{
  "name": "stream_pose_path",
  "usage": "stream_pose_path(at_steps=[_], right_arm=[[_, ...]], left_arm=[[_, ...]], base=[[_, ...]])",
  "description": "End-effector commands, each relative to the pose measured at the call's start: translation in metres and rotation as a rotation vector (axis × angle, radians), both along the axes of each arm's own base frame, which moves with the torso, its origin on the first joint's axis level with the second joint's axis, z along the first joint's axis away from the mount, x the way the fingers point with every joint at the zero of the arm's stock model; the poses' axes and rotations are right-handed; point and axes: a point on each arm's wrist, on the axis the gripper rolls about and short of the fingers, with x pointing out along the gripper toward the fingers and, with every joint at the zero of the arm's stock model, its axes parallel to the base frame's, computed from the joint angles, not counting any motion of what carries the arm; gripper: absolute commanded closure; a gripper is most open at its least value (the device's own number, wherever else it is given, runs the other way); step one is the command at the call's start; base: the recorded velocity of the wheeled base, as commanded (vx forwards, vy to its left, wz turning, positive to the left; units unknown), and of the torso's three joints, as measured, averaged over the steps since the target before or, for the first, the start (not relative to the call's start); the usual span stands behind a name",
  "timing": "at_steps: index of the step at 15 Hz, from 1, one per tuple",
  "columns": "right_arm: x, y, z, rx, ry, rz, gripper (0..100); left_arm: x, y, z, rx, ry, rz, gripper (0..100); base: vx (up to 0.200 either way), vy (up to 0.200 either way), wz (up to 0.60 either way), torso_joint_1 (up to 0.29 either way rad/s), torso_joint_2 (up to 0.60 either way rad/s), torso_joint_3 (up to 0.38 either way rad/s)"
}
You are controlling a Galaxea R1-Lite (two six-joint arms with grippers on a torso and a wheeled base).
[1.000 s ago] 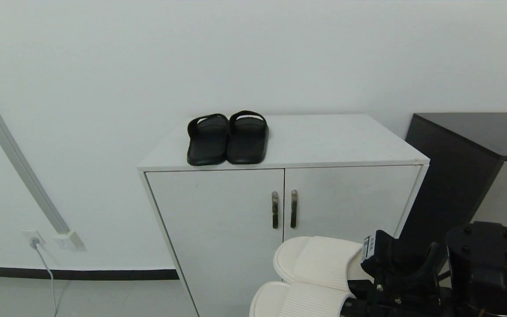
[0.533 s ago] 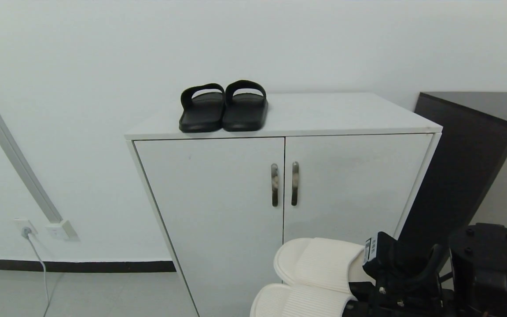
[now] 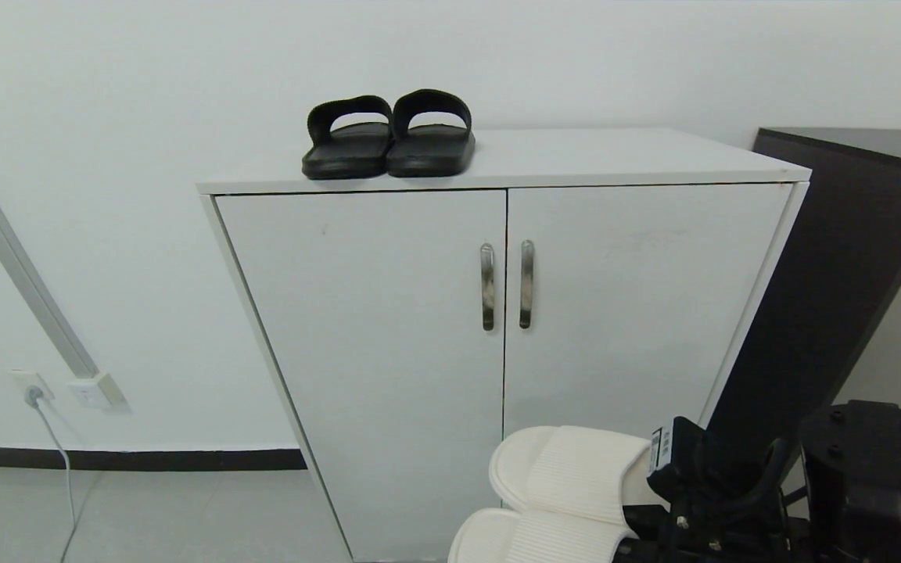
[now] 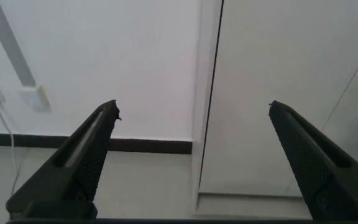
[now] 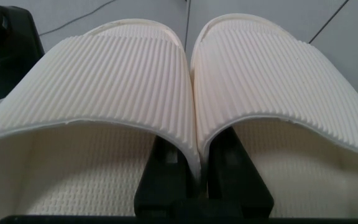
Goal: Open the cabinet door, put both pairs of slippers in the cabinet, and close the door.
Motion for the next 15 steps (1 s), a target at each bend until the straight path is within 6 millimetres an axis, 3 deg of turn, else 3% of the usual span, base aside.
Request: stream_pose_path(at_steps=[1, 7, 9, 12, 15], right_arm=[[0.000, 0.000, -0.001, -0.004, 0.004, 0.002, 100], [-0.001, -0.001, -0.003, -0.009, 0.007, 0.004, 100], [-0.001, -0.001, -0.003, -0.008, 0.006, 0.004, 100], [-0.001, -0.001, -0.004, -0.011, 0.009, 0.002, 100], [0.000, 0.000, -0.005, -0.017, 0.014, 0.002, 100]], left_arm=[[0.002, -0.001, 0.052, -0.017, -0.041, -0.033, 0], [0.055, -0.007, 0.092, -0.051, 0.182, -0.345, 0], [0.073, -0.009, 0.120, -0.052, 0.157, -0.424, 0], [0.084, -0.021, 0.149, -0.060, 0.127, -0.716, 0], [0.101, -0.035, 0.161, -0.097, 0.171, -0.855, 0]], base=[[0.000, 0.000, 0.00, 0.000, 0.00, 0.000], [0.000, 0.000, 0.00, 0.000, 0.00, 0.000], [0.000, 0.000, 0.00, 0.000, 0.00, 0.000], [0.000, 0.000, 0.00, -0.013, 0.08, 0.086], [0.000, 0.000, 0.00, -0.002, 0.02, 0.020]])
